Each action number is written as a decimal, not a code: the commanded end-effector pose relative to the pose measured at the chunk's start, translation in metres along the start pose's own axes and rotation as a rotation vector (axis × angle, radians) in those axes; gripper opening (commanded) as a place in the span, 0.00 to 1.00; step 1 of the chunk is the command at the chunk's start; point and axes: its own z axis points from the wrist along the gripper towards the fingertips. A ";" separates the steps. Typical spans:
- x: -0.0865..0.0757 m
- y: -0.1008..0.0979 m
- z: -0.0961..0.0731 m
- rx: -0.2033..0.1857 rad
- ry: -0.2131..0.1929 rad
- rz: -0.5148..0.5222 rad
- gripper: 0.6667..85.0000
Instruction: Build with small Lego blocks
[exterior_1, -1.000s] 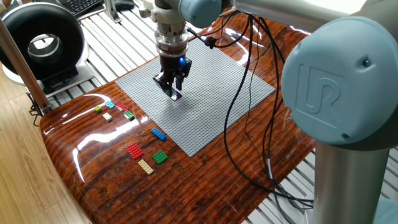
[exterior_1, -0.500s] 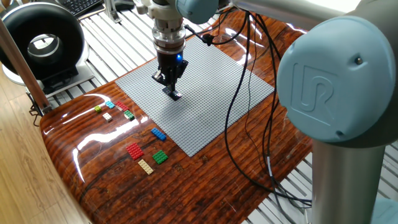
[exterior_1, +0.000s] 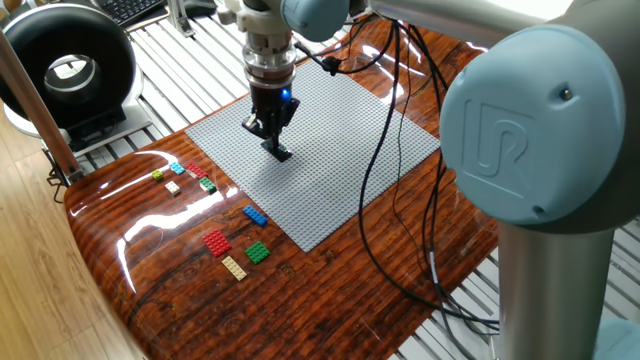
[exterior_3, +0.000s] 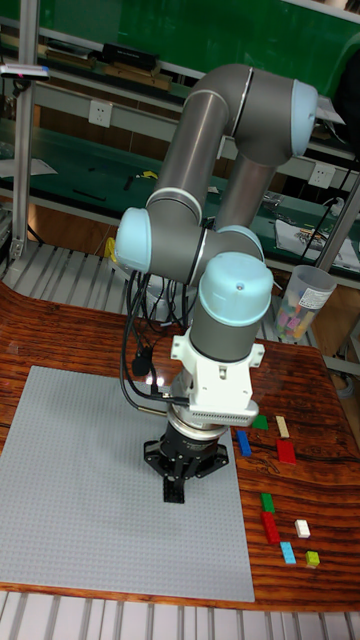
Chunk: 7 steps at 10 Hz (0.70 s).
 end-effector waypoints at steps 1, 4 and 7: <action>-0.001 -0.002 0.007 -0.013 -0.014 -0.001 0.00; 0.006 -0.001 -0.011 -0.010 0.006 0.011 0.00; 0.006 -0.002 -0.011 0.012 0.012 0.019 0.00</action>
